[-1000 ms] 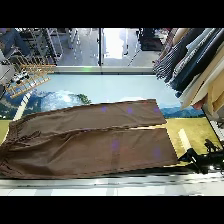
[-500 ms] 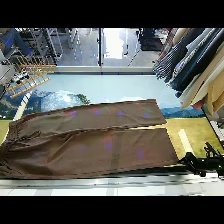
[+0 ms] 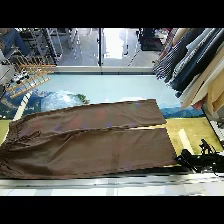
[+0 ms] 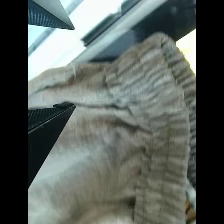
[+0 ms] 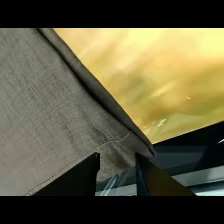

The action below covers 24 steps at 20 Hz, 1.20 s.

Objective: Fold the clothes and pants, and hang the long-sleeved shirts on hangers.

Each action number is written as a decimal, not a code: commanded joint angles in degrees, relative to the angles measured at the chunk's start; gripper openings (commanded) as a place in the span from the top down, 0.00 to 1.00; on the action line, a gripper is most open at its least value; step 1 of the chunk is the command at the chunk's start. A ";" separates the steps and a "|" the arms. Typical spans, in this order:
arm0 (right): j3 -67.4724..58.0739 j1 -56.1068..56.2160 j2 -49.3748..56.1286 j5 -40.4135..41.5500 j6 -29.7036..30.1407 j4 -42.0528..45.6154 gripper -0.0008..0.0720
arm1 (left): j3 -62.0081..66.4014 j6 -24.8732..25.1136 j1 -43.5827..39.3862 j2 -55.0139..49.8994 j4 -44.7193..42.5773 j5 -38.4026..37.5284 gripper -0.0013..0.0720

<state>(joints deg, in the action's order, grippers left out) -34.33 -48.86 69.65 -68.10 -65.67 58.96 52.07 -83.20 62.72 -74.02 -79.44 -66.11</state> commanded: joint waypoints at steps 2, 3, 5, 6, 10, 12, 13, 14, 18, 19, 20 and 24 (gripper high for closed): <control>0.04 0.46 0.59 2.14 -0.04 1.75 0.78 | -0.02 0.02 0.57 -2.38 1.64 2.62 0.32; 0.04 0.46 0.59 2.34 -0.04 1.73 0.79 | -0.02 0.00 0.59 -3.30 3.45 3.45 0.32; 0.04 0.46 0.57 2.32 -0.04 1.73 0.97 | -0.02 0.02 0.59 -4.68 7.65 5.92 0.32; 0.04 0.46 0.57 2.05 0.00 1.73 0.96 | -0.02 0.02 0.57 -4.96 9.25 7.13 0.33; 0.02 0.46 0.02 0.96 0.31 1.66 0.97 | -0.02 0.42 0.59 -4.94 10.93 8.79 0.97; -0.24 0.46 -1.60 -0.35 1.33 1.62 0.97 | 0.17 4.74 0.85 -4.50 10.93 7.89 0.97; -0.74 0.46 -3.06 -1.36 1.84 1.62 0.97 | 0.74 7.34 0.94 -4.04 10.43 6.78 0.97; -1.42 0.46 -4.68 -1.62 1.79 1.01 0.97 | 1.88 8.87 0.96 -3.48 9.84 5.49 0.97; -6.49 0.83 -10.80 -2.99 1.29 -3.41 0.97 | 11.67 8.66 0.70 -2.47 10.71 -2.05 0.97; -8.41 2.01 -11.39 -2.97 0.44 -3.50 0.97 | 15.02 8.66 0.70 -2.49 13.42 -4.72 0.97; -10.08 3.93 -11.56 -2.86 -0.04 -3.67 0.97 | 17.97 8.68 0.63 -2.49 16.74 -6.80 0.97; -11.30 9.09 -10.60 0.68 -2.89 2.32 0.80 | 20.76 8.68 -1.31 -2.97 20.22 -8.41 0.97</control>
<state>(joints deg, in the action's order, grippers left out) -44.31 -42.24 59.00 -69.73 -66.02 57.74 70.13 -74.87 62.48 -76.66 -62.24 -71.57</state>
